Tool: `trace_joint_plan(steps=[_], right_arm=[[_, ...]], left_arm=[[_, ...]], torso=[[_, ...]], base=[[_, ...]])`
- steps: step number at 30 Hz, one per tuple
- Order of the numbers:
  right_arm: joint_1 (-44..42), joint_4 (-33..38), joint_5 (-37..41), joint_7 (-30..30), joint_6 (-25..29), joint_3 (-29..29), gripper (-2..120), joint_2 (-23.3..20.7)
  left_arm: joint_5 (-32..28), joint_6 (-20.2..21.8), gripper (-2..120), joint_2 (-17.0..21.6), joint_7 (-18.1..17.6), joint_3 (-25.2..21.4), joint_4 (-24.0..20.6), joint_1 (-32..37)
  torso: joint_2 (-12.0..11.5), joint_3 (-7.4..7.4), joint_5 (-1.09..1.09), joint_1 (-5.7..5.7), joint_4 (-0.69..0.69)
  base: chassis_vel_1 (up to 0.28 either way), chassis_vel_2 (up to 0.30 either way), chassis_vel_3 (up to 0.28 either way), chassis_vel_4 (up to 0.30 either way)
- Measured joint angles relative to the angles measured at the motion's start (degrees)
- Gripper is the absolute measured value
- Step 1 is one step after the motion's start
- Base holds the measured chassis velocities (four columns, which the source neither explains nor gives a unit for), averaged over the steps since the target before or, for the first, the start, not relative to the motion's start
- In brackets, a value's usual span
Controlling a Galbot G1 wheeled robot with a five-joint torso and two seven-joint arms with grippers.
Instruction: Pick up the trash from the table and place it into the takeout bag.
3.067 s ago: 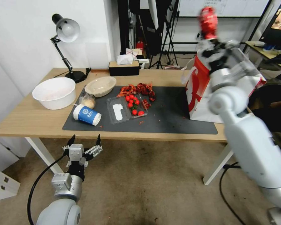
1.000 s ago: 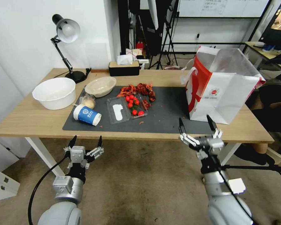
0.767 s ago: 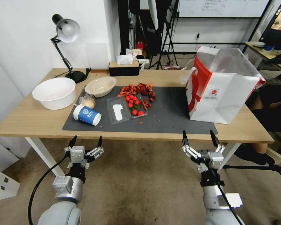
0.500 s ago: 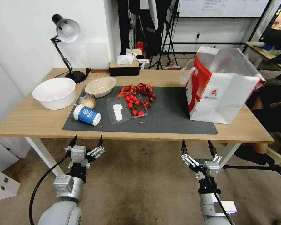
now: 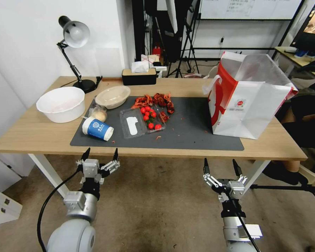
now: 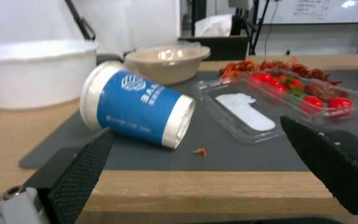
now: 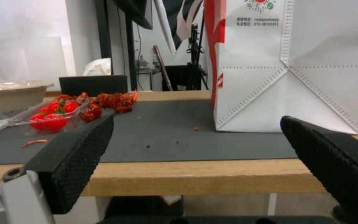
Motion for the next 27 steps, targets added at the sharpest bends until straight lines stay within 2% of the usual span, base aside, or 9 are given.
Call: trace_joint_plan(steps=[7,10,11,13,18,22,24,25,27], right_arm=[[0.1,0.0,0.1,0.1,0.0,0.0,100,0.0],[0.3,0.1,0.1,0.1,-0.1,0.0,100,0.1],[0.3,0.1,0.1,0.1,-0.1,0.0,100,0.1],[0.3,0.5,-0.1,0.0,-0.4,-0.2,100,0.4],[0.3,0.8,-0.2,-0.1,-0.6,-0.2,100,0.8],[0.4,1.3,-0.4,-0.1,-1.2,-0.3,100,1.1],[0.5,1.4,-0.4,-0.1,-1.3,-0.3,100,1.2],[0.7,1.5,-0.4,-0.1,-1.5,-0.3,100,1.4],[0.8,1.5,-0.4,-0.1,-1.6,-0.3,100,1.5]], left_arm=[[-4.2,3.1,100,1.3,-2.0,0.5,0.8,-2.8],[-12.6,10.0,100,3.7,-6.5,0.5,1.2,-6.7],[-12.6,10.0,100,3.7,-6.5,0.5,1.2,-6.7],[-20.6,15.9,100,6.1,-10.8,0.2,1.3,-10.9],[-28.1,19.4,100,8.3,-15.1,-0.2,2.0,-15.3],[-43.7,25.3,100,12.8,-25.4,-0.1,3.6,-23.3],[-47.5,26.4,100,13.7,-27.8,0.0,3.9,-24.6],[-53.3,28.7,100,15.0,-32.1,0.3,4.6,-26.9],[-55.0,29.6,100,15.5,-33.6,0.4,5.1,-27.8]], torso=[[0.0,0.0,0.0,0.0,-0.01],[0.0,0.0,-0.01,0.0,0.0],[0.0,0.0,-0.01,0.0,0.0],[0.0,0.0,-0.01,0.0,0.0],[0.0,0.0,-0.02,0.0,0.0],[0.0,0.01,-0.01,0.0,-0.01],[0.0,0.01,0.0,0.01,-0.01],[0.0,0.01,0.0,0.01,-0.01],[0.0,0.01,0.0,0.0,-0.01]], base=[[0.0,0.0,0.0,0.0],[0.0,0.0,0.0,0.0],[0.0,0.0,0.0,0.0],[0.0,0.0,0.0,0.0],[0.0,0.0,0.0,0.0],[0.0,0.0,0.0,0.0],[0.0,0.0,0.0,0.0],[0.0,0.0,0.0,0.0],[0.0,0.0,0.0,0.0]])
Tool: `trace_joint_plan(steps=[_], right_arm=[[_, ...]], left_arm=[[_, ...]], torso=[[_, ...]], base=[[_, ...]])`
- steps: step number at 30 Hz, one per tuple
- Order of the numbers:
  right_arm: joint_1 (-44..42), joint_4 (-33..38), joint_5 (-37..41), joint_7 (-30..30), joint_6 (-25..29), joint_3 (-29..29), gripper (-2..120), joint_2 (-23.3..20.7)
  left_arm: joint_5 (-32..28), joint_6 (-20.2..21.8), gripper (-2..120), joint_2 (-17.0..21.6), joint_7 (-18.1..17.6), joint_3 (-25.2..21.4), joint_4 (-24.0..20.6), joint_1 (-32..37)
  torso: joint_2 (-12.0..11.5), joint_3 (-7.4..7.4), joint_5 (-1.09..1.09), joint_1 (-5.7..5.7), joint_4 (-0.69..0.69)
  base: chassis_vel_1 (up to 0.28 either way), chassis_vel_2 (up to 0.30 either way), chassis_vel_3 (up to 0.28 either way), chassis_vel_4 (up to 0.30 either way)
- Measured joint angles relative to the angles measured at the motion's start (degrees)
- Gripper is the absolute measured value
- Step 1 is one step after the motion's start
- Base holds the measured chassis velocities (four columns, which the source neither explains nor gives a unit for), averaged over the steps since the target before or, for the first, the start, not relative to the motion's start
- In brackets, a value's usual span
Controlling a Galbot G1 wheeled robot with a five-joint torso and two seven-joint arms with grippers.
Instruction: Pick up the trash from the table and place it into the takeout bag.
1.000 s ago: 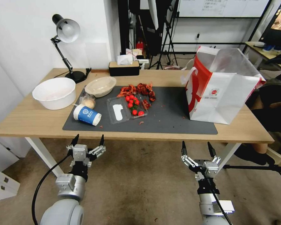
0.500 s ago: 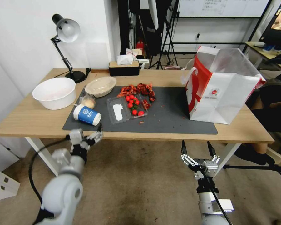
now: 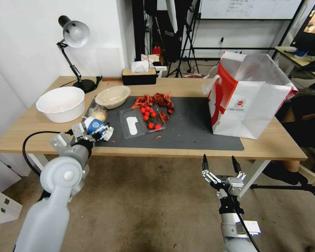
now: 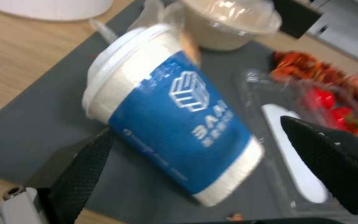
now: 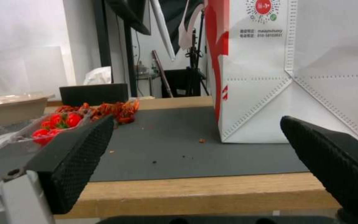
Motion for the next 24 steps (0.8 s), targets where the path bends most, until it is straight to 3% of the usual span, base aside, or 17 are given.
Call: trace_joint_plan(steps=[2,5,11,19,24], right_arm=[[0.3,0.0,0.0,0.0,-0.1,-0.1,100,0.4],[0.5,0.0,0.0,0.0,-0.2,-0.1,100,0.7],[0.7,-0.4,-0.2,0.0,-0.2,-0.2,100,1.6],[0.7,-0.5,-0.3,0.0,-0.2,-0.2,100,1.7],[0.7,-0.5,-0.4,0.1,-0.2,-0.2,100,1.8]], left_arm=[[-2.9,2.2,100,1.6,-3.5,0.4,2.0,-2.4],[-5.0,3.6,100,2.7,-6.1,0.9,3.6,-4.3],[-6.8,3.8,100,4.8,-9.1,3.1,7.1,-8.3],[-3.7,3.8,99,5.3,-9.1,5.9,9.4,-9.9],[-1.7,3.7,85,5.7,-8.4,6.6,10.5,-10.5]], torso=[[0.0,0.0,-0.01,0.0,0.01],[0.0,0.0,-0.01,0.0,0.01],[0.0,0.0,0.0,0.01,0.0],[0.0,0.0,0.0,0.0,0.0],[0.0,-0.01,0.0,0.0,0.01]], base=[[0.0,0.0,0.0,0.0],[0.0,0.0,0.0,0.0],[0.0,0.0,0.0,0.0],[0.0,0.0,0.0,0.0],[0.0,0.0,0.0,0.0]])
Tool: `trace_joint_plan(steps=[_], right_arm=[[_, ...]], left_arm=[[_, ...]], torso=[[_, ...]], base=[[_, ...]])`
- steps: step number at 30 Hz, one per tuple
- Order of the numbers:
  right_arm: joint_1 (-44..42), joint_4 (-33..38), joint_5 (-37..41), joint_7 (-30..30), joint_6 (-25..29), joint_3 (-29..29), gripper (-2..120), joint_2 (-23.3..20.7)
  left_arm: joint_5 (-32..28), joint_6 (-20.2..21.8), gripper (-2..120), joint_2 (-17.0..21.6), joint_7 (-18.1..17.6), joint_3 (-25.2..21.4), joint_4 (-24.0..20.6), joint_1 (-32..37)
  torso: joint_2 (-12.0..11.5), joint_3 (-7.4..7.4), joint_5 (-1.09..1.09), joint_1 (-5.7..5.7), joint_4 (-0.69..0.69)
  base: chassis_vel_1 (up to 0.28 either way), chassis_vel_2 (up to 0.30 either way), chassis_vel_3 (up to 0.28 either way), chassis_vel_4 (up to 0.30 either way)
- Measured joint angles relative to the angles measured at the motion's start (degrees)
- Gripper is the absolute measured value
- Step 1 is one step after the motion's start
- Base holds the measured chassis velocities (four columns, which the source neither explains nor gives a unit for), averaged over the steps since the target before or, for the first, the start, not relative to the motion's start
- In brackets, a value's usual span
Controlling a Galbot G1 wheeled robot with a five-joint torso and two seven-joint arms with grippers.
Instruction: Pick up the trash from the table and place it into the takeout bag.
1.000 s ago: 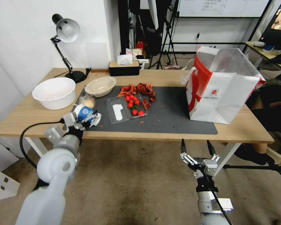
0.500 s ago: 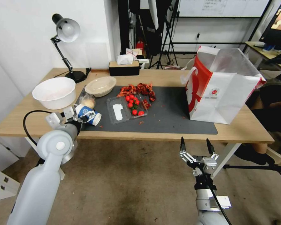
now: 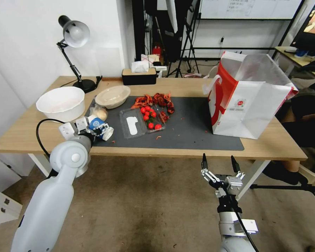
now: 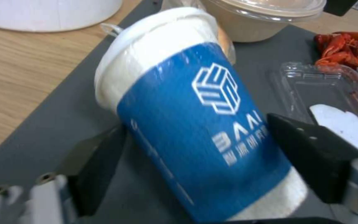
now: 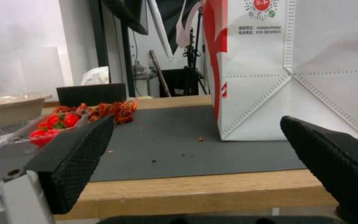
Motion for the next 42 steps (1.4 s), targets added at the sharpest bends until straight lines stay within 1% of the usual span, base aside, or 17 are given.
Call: trace_joint_plan(steps=[7,11,12,15,16,20,24,31,32,33,34,36,37,38,39,41,42], right_arm=[[0.0,-0.2,0.0,0.1,0.0,-0.1,100,0.1],[0.0,-0.3,0.0,0.1,0.1,-0.1,100,0.2],[0.0,-0.3,0.0,0.1,0.1,-0.1,100,0.2],[-0.1,-0.3,0.0,0.1,0.2,-0.1,100,0.4],[-0.1,-0.3,0.0,0.1,0.2,-0.1,100,0.4],[-0.3,-0.3,-0.1,0.1,0.2,-0.1,100,0.6],[-0.3,-0.3,-0.3,0.1,0.2,-0.2,99,0.7],[-0.4,-0.1,-0.4,0.1,0.3,-0.2,99,0.9],[-0.4,0.0,-0.5,0.1,0.3,-0.2,99,0.9],[-0.4,0.0,-0.5,0.1,0.3,-0.2,99,0.9],[-0.4,0.0,-0.5,0.2,0.3,-0.2,99,1.0],[-0.3,0.1,-0.6,0.2,0.3,-0.2,99,1.1],[-0.3,0.1,-0.6,0.2,0.3,-0.2,99,1.1],[-0.3,0.1,-0.6,0.2,0.4,-0.2,99,1.2],[-0.4,0.1,-0.6,0.2,0.4,-0.2,99,1.3],[-0.4,0.1,-0.6,0.2,0.5,-0.2,99,1.4],[-0.4,0.1,-0.6,0.2,0.5,-0.2,99,1.4]], left_arm=[[1.8,-0.1,60,0.4,1.2,0.2,0.5,0.2],[3.6,-0.2,42,0.7,2.6,0.2,0.4,1.0],[3.6,-0.2,42,0.7,2.6,0.2,0.4,1.0],[5.3,-0.7,27,1.0,4.5,0.0,0.1,2.0],[5.3,-0.7,27,1.0,4.5,0.0,0.1,2.0],[6.5,-1.6,11,1.5,6.7,-0.4,-0.6,3.1],[7.3,-1.9,0,1.9,8.3,-1.1,-1.5,4.0],[7.8,-2.8,0,2.8,10.5,-2.4,-3.6,5.5],[8.2,-5.0,0,3.4,13.0,-2.9,-4.9,6.5],[8.2,-5.0,0,3.4,13.0,-2.9,-4.9,6.5],[8.9,-7.4,0,4.0,16.0,-3.3,-5.8,7.2],[11.4,-13.8,0,5.7,25.6,-3.5,-7.5,8.3],[11.4,-13.8,0,5.7,25.6,-3.5,-7.5,8.3],[11.6,-17.5,0,6.6,30.6,-3.0,-7.6,8.2],[11.6,-18.7,0,6.9,32.2,-2.7,-7.5,8.0],[11.7,-24.4,0,8.3,38.6,-1.0,-6.3,6.7],[11.7,-24.4,0,8.3,38.6,-1.0,-6.3,6.7]], torso=[[0.0,0.0,0.01,-0.01,0.0],[0.0,0.0,0.01,-0.01,0.0],[0.0,0.0,0.01,-0.01,0.0],[0.0,0.0,0.0,-0.01,0.0],[0.0,0.0,0.0,-0.01,0.0],[0.0,0.0,-0.01,-0.01,-0.01],[0.0,0.0,-0.01,-0.01,0.0],[0.0,0.0,-0.01,-0.01,0.0],[0.0,0.0,-0.01,0.0,0.01],[0.0,0.0,-0.01,0.0,0.01],[0.0,0.0,0.0,-0.01,0.0],[0.0,0.0,0.0,-0.01,0.0],[0.0,0.0,0.0,-0.01,0.0],[0.0,0.0,0.01,-0.01,0.0],[0.0,0.0,0.0,0.0,0.01],[0.0,0.0,0.01,-0.01,0.0],[0.0,0.0,0.01,-0.01,0.0]], base=[[0.0,0.0,0.0,0.0],[0.0,0.0,0.0,0.0],[0.0,0.0,0.0,0.0],[0.0,0.0,0.0,0.0],[0.0,0.0,0.0,0.0],[0.0,0.0,0.0,0.0],[0.0,0.0,0.0,0.0],[0.0,0.0,0.0,0.0],[0.0,0.0,0.0,0.0],[0.0,0.0,0.0,0.0],[0.0,0.0,0.0,0.0],[0.0,0.0,0.0,0.0],[0.0,0.0,0.0,0.0],[0.0,0.0,0.0,0.0],[0.0,0.0,0.0,0.0],[0.0,0.0,0.0,0.0],[0.0,0.0,0.0,0.0]])
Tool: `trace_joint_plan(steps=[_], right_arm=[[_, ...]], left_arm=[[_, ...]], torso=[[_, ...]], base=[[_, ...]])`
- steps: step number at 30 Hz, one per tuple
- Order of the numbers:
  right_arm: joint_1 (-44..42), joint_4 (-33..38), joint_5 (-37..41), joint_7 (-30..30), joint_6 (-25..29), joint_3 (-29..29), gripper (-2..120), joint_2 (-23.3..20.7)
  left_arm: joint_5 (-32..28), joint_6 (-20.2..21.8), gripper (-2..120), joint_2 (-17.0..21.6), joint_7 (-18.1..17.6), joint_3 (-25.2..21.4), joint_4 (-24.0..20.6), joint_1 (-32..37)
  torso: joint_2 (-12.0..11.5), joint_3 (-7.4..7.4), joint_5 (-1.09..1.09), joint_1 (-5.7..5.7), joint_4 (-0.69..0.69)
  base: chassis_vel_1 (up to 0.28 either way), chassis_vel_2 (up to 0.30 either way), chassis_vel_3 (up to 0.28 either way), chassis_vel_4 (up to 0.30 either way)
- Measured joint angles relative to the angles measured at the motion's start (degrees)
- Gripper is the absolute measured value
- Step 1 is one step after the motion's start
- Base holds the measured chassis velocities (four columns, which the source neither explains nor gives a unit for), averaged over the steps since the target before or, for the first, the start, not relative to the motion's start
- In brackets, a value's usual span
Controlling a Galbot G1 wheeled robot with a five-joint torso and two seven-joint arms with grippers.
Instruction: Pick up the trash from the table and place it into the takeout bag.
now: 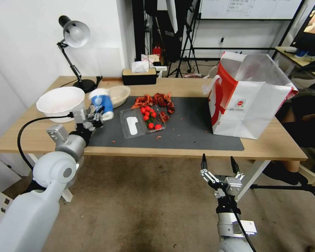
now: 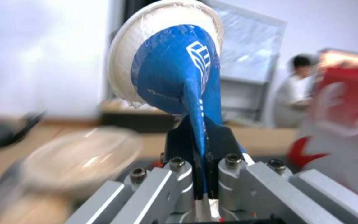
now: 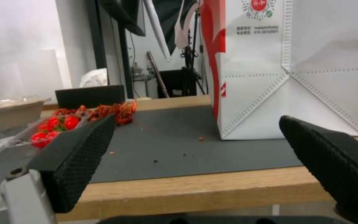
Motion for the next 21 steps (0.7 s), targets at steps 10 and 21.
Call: trace_joint_plan(steps=[10,21], right_arm=[[0.3,-0.6,0.0,0.0,0.1,0.4,100,0.5],[1.9,-1.7,-0.1,0.0,-0.3,0.6,100,0.5]], left_arm=[[-4.7,-11.0,0,3.1,13.8,14.7,6.6,-15.6],[-9.9,-12.3,0,-0.2,15.4,33.6,16.3,-35.6]], torso=[[0.0,0.0,0.01,0.01,-0.01],[0.0,0.01,0.02,0.01,-0.02]], base=[[0.0,0.0,0.0,0.0],[0.0,0.0,0.0,0.0]])
